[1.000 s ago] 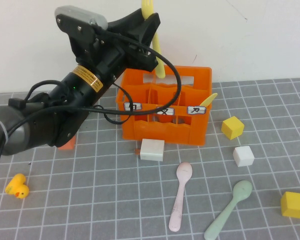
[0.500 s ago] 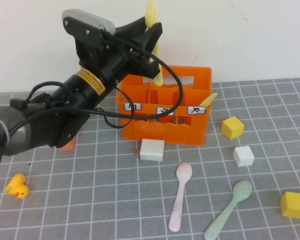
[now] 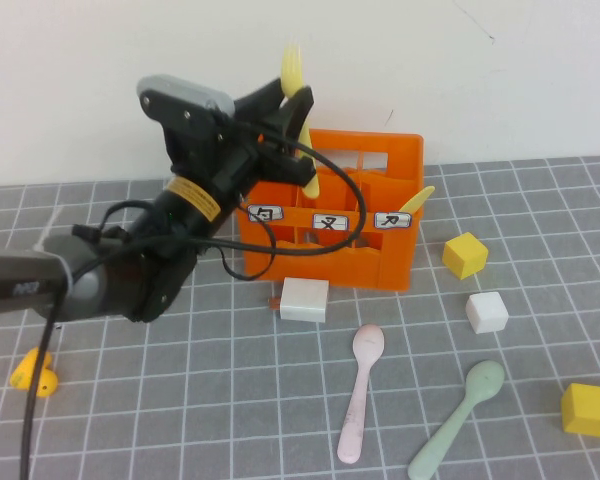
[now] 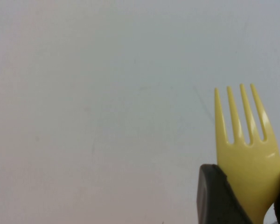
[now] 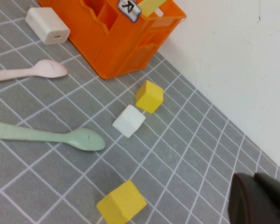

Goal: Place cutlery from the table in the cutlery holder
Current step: Place the fork on the box

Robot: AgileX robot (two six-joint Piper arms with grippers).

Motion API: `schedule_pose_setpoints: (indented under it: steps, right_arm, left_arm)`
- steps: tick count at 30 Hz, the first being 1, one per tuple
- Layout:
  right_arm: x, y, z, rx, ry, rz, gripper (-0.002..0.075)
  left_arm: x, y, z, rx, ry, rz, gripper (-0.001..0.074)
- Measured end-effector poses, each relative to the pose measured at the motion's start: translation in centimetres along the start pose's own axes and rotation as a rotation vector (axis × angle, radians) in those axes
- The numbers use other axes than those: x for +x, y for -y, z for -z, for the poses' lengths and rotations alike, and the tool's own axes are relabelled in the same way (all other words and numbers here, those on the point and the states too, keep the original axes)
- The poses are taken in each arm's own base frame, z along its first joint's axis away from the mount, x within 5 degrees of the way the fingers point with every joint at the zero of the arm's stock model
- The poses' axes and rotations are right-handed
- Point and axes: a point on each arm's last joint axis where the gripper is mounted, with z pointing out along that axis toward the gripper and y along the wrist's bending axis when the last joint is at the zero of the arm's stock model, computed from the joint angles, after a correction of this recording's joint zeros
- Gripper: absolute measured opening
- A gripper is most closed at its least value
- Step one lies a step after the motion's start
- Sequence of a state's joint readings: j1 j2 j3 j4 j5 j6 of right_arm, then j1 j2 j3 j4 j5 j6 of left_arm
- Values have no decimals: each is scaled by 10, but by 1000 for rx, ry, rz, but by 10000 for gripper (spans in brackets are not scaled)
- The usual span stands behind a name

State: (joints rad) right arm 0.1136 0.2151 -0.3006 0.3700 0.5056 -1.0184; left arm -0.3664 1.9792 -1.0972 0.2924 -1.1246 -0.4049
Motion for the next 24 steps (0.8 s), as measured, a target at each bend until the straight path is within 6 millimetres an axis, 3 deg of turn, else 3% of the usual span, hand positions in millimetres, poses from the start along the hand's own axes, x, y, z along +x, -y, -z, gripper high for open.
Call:
schedule_pose_setpoints:
  steps: [9, 20, 24]
  right_arm:
    - [0, 0, 0, 0, 0, 0, -3]
    - [0, 0, 0, 0, -1, 1, -3]
    - [0, 0, 0, 0, -1, 1, -3]
  left_arm:
    - [22, -6, 1, -14, -45, -56, 233]
    - [22, -4, 1, 9, -44, -100, 258]
    - [10, 0, 0, 21, -23, -138, 260]
